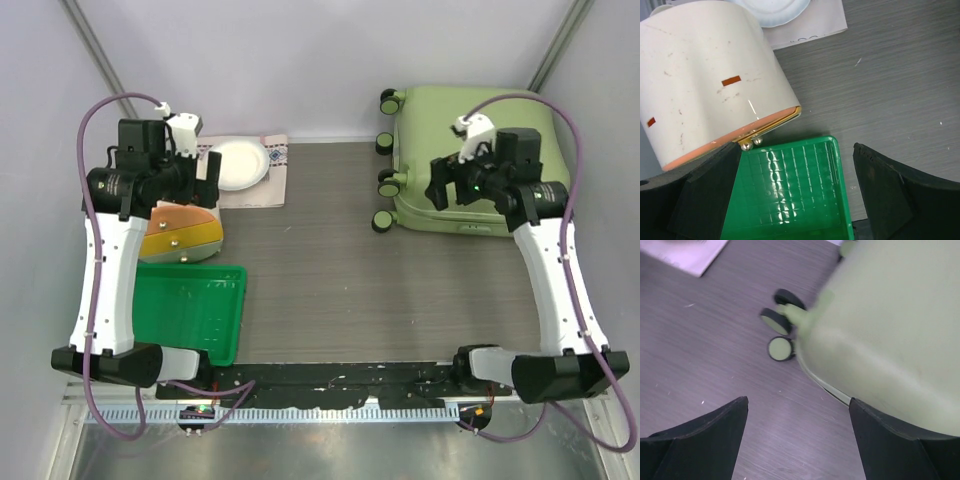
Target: Open, take out, and arrange the luggage
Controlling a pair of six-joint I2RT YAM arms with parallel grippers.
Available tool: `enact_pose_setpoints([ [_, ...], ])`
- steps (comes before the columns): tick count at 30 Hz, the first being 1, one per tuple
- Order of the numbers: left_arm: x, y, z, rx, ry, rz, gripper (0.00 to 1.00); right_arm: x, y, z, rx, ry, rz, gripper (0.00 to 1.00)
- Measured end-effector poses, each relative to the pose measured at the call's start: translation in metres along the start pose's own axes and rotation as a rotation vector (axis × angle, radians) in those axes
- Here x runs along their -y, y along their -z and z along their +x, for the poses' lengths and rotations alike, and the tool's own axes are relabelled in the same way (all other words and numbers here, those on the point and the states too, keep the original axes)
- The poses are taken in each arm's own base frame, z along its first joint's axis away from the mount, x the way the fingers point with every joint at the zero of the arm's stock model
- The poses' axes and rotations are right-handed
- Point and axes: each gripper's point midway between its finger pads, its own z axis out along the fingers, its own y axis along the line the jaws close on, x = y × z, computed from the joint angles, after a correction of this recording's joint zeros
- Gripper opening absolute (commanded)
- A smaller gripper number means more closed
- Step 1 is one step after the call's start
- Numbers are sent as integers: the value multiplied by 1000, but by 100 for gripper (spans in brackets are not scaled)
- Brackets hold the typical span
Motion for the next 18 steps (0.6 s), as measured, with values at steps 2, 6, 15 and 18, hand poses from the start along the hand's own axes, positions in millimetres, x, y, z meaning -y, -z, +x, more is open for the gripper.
enact_pose_setpoints([
  [2,5,1,2,-1,0,24,100,-20,-11,-11,-8,107,-66,88],
  [6,13,5,10,3,1,65,100,-54,-31,-26,-28,302,-168,88],
  [15,15,4,21,-2,9,72,100,-77,-87,-6,-194,620,-261,88],
  [18,16,4,21,-2,9,72,99,-81,-106,2,-253,689,-289,88],
])
